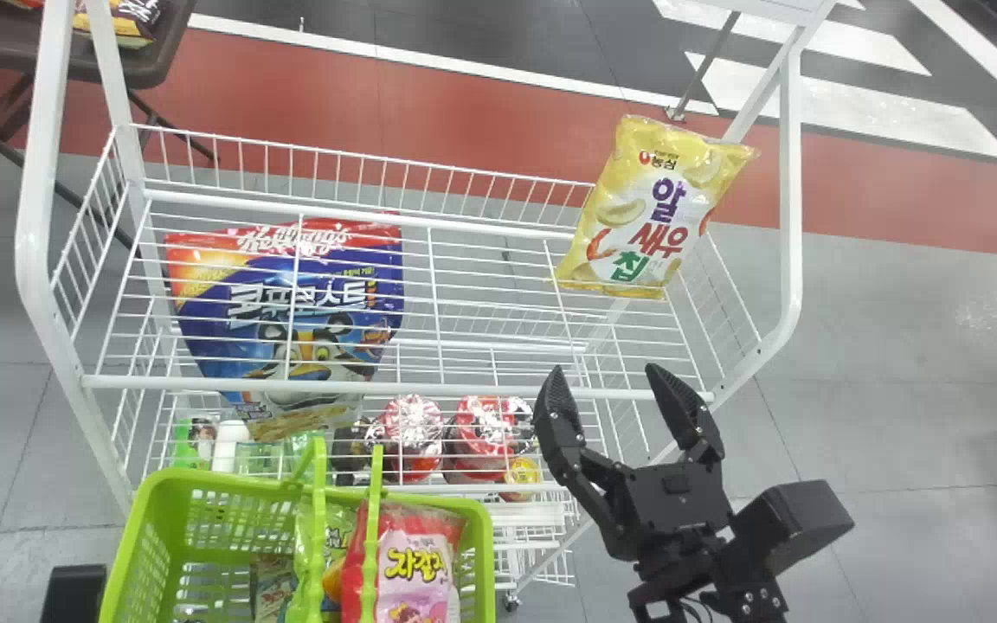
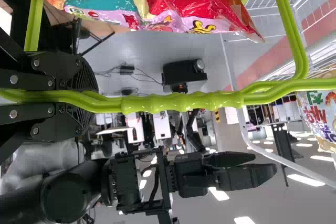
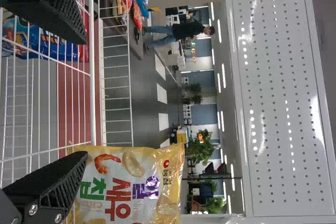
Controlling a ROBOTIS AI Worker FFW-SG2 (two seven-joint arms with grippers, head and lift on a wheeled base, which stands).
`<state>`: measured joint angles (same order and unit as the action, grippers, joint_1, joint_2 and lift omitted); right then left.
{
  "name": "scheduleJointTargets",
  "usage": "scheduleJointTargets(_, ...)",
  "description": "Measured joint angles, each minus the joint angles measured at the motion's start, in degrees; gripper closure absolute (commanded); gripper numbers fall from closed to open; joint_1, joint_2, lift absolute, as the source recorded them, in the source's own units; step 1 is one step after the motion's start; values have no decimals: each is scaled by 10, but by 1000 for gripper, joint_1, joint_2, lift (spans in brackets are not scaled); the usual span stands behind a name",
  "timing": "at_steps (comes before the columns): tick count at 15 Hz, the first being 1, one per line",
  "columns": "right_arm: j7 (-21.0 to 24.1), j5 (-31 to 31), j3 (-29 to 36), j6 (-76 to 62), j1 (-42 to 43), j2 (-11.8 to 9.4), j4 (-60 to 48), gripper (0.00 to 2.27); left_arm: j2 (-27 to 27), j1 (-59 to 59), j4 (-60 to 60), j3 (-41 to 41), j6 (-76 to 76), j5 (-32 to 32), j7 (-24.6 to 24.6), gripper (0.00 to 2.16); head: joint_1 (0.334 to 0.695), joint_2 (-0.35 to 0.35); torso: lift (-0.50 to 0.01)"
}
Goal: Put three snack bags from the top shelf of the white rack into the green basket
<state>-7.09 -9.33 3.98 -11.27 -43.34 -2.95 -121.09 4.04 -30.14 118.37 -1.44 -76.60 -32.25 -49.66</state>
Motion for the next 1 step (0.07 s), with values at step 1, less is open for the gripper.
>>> scheduleJointTargets(1, 0, 0, 0, 0, -1, 0, -2, 53, 0, 0, 1, -1, 0, 0, 0, 2145, 695, -350, 0)
